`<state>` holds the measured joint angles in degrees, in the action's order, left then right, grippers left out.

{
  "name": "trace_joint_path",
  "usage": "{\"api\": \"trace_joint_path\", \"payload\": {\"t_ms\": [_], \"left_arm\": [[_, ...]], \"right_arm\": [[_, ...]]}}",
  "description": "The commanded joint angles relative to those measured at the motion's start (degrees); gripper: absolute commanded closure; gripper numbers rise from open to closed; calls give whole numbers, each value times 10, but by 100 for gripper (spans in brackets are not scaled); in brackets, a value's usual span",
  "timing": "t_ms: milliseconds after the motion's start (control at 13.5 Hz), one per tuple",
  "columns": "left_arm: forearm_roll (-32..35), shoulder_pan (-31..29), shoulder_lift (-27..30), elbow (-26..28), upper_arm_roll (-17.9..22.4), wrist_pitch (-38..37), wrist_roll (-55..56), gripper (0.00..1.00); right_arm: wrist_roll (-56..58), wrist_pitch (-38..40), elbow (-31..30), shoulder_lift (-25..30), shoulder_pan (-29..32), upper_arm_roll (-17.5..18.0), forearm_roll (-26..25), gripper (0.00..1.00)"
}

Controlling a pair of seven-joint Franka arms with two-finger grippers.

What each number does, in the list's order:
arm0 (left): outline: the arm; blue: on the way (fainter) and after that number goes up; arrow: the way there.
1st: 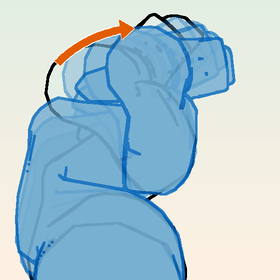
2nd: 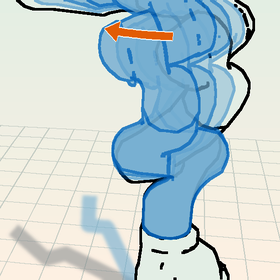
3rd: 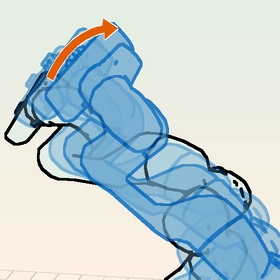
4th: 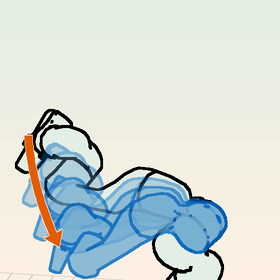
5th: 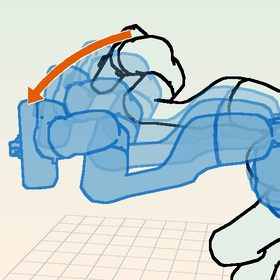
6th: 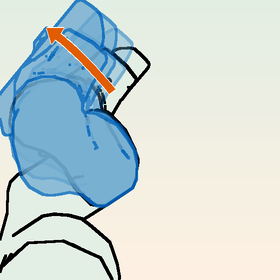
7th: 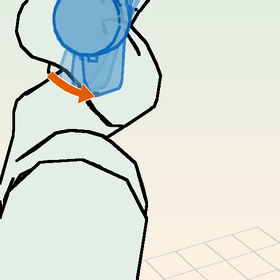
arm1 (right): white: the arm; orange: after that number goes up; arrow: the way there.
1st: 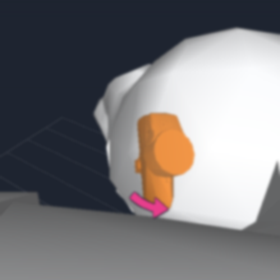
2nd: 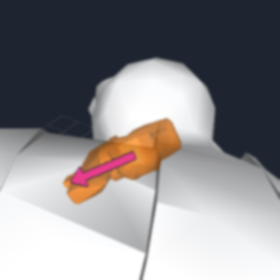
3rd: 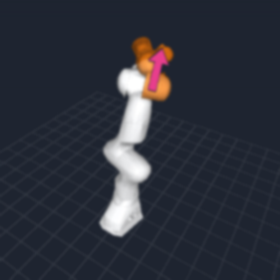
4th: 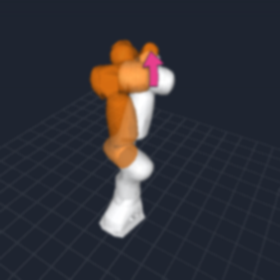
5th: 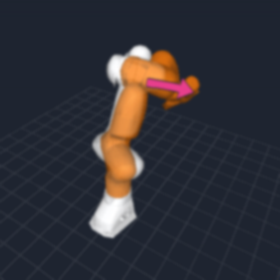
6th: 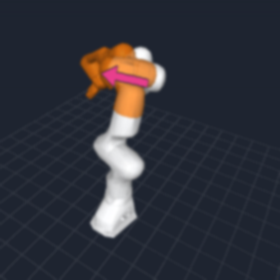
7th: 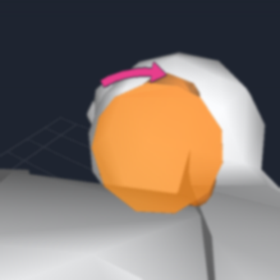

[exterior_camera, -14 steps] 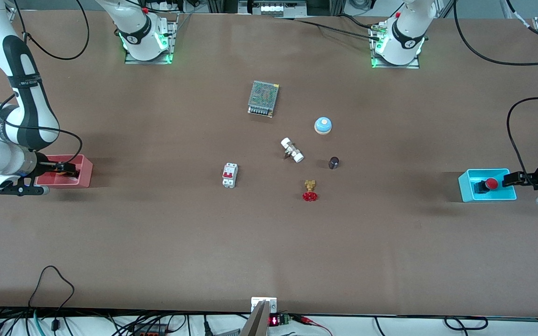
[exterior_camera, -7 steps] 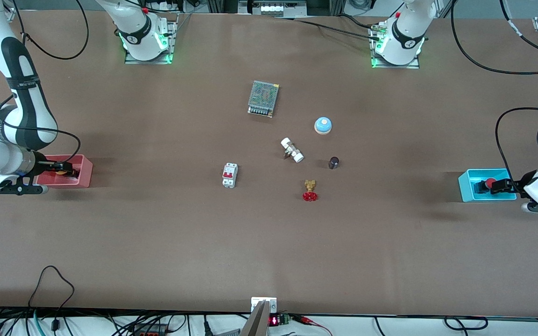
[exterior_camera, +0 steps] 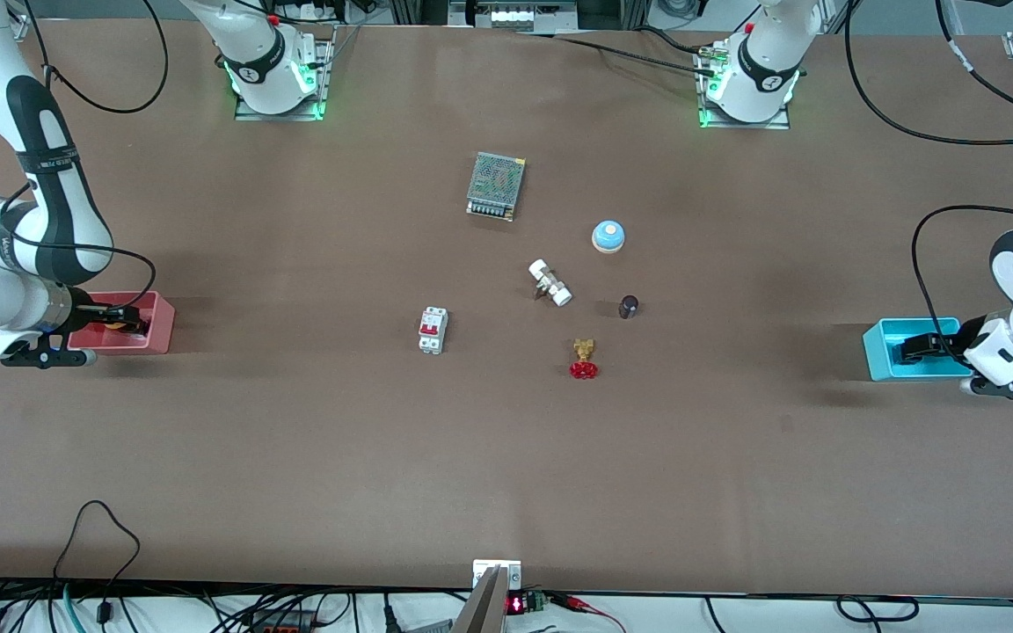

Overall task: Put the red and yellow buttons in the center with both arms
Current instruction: 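Lower both grippers and grasp the yellow and red buttons in the boxes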

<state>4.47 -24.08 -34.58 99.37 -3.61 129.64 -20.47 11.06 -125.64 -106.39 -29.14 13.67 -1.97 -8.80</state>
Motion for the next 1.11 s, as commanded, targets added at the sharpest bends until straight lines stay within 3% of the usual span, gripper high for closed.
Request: {"api": "trace_joint_path", "payload": {"t_ms": [0, 296, 370, 741, 1037], "left_arm": [[-7, -6, -2, 9, -4, 9, 3, 9], [-7, -10, -7, 15, -4, 9, 3, 29], [-7, -11, -8, 14, -4, 10, 3, 30], [-7, -8, -7, 9, -5, 10, 3, 57], [-6, -4, -4, 7, -5, 9, -5, 73]], "right_arm": [[16, 0, 1, -2, 6, 6, -9, 46], [16, 0, 5, -2, 6, 6, -8, 62], [16, 0, 5, -2, 4, 6, -8, 65], [17, 7, 9, 12, 2, 8, -7, 67], [30, 128, 84, 66, -6, 22, 9, 67]]}}
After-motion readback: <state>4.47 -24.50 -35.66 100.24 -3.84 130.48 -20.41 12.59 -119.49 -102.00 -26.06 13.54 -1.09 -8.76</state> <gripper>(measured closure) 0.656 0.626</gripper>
